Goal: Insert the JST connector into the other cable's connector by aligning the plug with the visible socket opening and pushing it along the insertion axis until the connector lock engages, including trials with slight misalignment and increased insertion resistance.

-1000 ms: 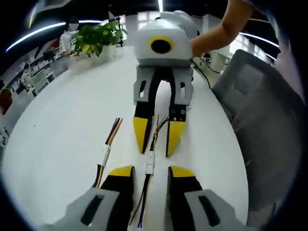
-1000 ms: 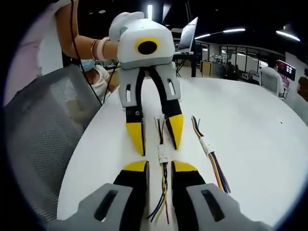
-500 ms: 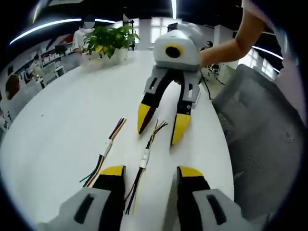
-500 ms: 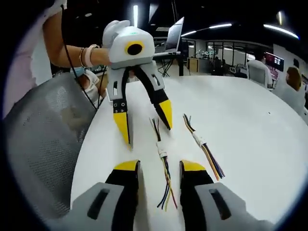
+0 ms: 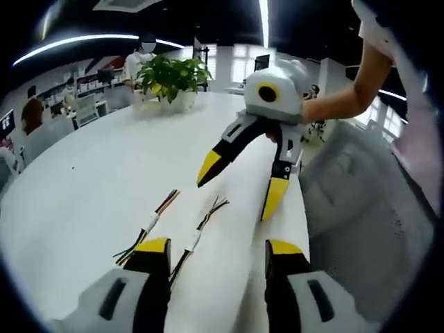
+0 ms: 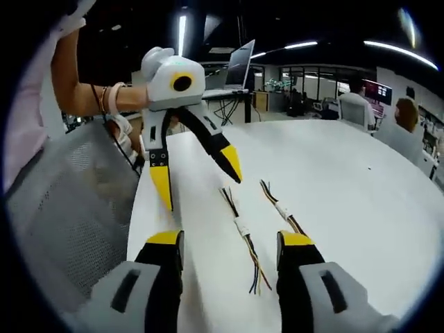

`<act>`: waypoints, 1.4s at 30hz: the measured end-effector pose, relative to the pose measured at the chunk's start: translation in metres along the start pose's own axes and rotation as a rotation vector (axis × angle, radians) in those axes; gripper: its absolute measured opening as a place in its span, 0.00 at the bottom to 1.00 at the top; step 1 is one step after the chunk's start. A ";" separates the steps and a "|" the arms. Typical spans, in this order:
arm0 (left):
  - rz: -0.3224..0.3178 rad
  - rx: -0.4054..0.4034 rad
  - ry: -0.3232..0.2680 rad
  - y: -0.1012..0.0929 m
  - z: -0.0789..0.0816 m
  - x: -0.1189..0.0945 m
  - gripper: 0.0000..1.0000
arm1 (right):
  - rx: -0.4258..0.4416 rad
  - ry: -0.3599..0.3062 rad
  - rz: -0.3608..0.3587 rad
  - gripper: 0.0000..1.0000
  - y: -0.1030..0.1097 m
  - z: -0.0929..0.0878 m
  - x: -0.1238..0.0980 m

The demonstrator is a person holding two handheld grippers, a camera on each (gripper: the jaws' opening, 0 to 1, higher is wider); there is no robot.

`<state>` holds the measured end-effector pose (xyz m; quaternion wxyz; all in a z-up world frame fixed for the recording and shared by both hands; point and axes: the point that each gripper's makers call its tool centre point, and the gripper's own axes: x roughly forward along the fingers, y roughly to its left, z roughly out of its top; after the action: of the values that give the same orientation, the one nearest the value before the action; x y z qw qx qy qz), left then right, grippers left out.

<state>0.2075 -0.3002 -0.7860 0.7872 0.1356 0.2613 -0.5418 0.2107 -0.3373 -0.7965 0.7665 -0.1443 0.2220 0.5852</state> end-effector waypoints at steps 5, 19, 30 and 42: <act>-0.006 0.007 -0.015 -0.012 0.004 -0.007 0.58 | 0.006 -0.017 -0.025 0.60 0.008 0.007 -0.007; 0.036 -0.006 -0.039 -0.037 0.016 -0.022 0.88 | 0.033 -0.055 -0.079 0.69 0.028 0.025 -0.034; 0.110 0.013 -0.051 -0.050 0.023 -0.040 0.99 | 0.032 -0.115 -0.125 0.81 0.047 0.040 -0.054; 0.242 -0.147 -0.074 -0.050 0.006 -0.059 0.99 | 0.120 -0.064 -0.168 0.89 0.067 0.027 -0.059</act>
<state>0.1468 -0.2757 -0.7441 0.8637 0.0881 0.2528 -0.4271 0.1383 -0.3554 -0.7404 0.8268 -0.0977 0.2192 0.5088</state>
